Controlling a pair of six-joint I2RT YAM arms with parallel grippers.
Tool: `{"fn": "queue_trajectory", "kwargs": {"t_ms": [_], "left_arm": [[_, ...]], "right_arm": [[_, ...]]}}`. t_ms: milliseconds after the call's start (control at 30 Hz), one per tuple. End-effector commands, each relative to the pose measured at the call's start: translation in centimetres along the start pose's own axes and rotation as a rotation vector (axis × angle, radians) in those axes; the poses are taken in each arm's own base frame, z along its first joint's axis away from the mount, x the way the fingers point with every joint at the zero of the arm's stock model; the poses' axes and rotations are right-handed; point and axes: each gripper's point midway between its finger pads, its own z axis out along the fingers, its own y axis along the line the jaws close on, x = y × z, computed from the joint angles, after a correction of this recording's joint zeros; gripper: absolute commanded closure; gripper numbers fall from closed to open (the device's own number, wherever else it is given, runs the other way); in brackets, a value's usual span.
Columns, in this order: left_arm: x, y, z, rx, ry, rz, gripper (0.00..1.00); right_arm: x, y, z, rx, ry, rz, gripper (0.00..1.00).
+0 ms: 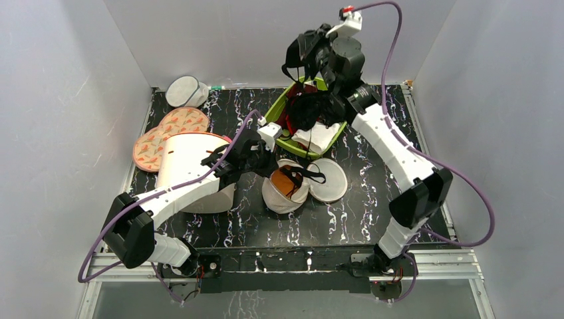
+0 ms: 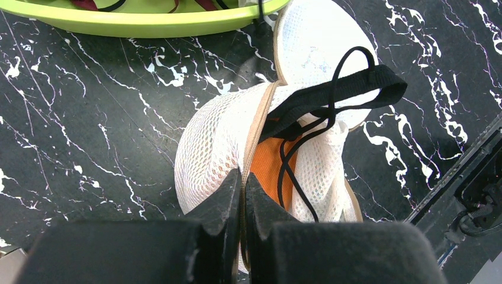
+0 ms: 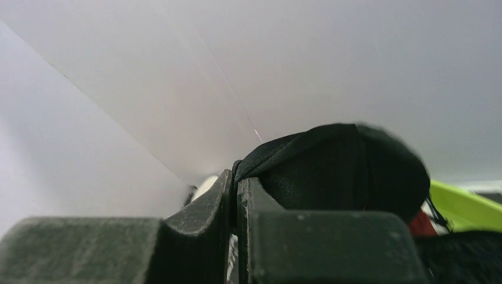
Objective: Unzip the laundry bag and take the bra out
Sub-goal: Place the bra in the bin.
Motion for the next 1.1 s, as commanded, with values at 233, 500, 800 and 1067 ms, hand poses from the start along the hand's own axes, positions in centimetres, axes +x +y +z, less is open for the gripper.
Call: {"fn": "queue_trajectory", "kwargs": {"t_ms": [233, 500, 800, 1067], "left_arm": [[-1.0, -0.8, -0.7, 0.026, -0.034, 0.009, 1.00], [-0.9, -0.9, -0.6, 0.033, -0.029, 0.007, 1.00], [-1.0, -0.8, -0.8, 0.026, -0.034, 0.007, 1.00], [-0.9, -1.0, -0.6, 0.041, -0.030, 0.004, 1.00]], "right_arm": [[-10.8, 4.4, 2.5, -0.173, -0.237, 0.070, 1.00], [-13.2, 3.5, 3.9, -0.195, -0.300, 0.050, 1.00], [2.1, -5.4, 4.0, -0.005, 0.044, -0.003, 1.00], [18.4, -18.4, -3.9, 0.252, 0.408, -0.047, 1.00]]}}
